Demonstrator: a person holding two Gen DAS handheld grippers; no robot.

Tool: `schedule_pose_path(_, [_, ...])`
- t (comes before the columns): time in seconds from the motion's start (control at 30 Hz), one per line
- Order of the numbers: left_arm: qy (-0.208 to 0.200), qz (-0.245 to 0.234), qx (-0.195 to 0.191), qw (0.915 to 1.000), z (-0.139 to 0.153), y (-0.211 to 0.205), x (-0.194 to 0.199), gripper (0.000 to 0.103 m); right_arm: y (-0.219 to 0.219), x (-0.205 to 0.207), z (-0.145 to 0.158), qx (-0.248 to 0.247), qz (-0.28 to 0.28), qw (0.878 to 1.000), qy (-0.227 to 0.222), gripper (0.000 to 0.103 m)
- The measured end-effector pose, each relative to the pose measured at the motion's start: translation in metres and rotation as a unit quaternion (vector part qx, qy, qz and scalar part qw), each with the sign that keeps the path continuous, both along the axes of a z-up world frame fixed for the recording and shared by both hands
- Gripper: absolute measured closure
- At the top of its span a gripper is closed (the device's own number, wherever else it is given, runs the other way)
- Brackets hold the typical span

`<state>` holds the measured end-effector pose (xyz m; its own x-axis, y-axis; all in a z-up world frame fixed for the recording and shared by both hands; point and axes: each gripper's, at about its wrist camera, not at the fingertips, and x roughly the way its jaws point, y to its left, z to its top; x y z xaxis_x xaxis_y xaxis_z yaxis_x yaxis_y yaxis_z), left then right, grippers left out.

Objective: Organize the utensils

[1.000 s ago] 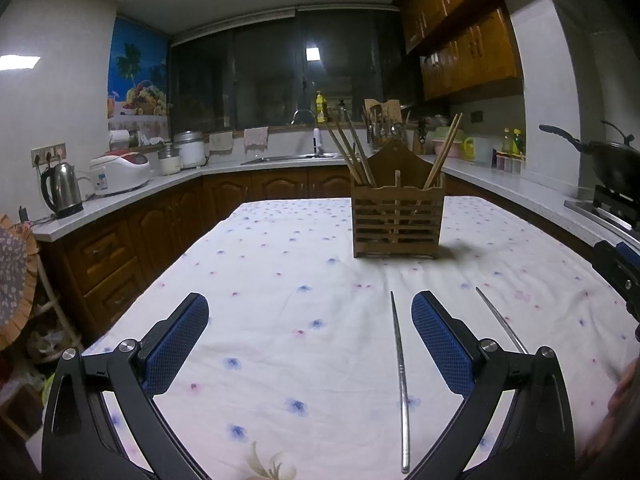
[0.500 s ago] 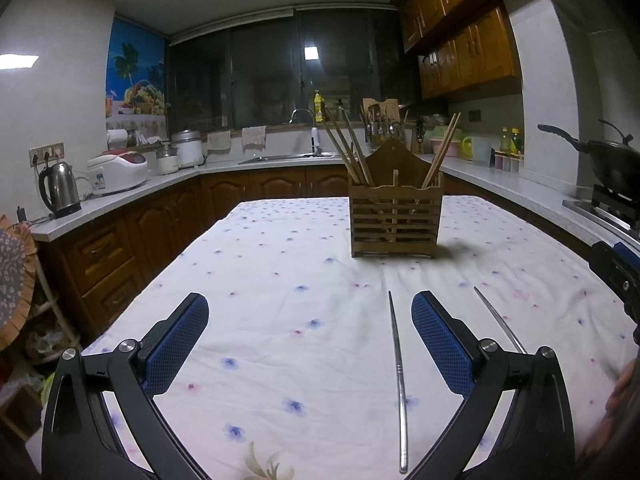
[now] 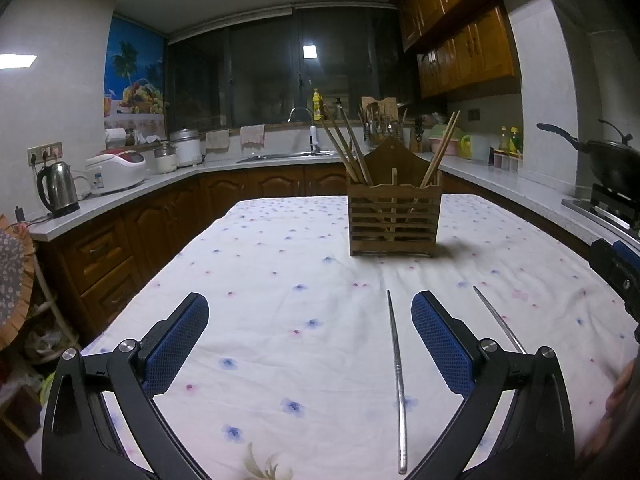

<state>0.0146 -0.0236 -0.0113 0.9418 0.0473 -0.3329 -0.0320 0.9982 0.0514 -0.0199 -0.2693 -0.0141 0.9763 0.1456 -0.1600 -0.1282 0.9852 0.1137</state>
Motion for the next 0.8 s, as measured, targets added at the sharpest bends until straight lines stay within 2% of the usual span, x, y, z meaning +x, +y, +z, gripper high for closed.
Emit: schedule_pose_path(0.8, [0.002, -0.005, -0.007, 1.0, -0.0021, -0.0003, 0.0047, 0.0, 0.0062, 0.0004, 0.0002, 0.001, 0.001, 1.0, 0.005, 0.0])
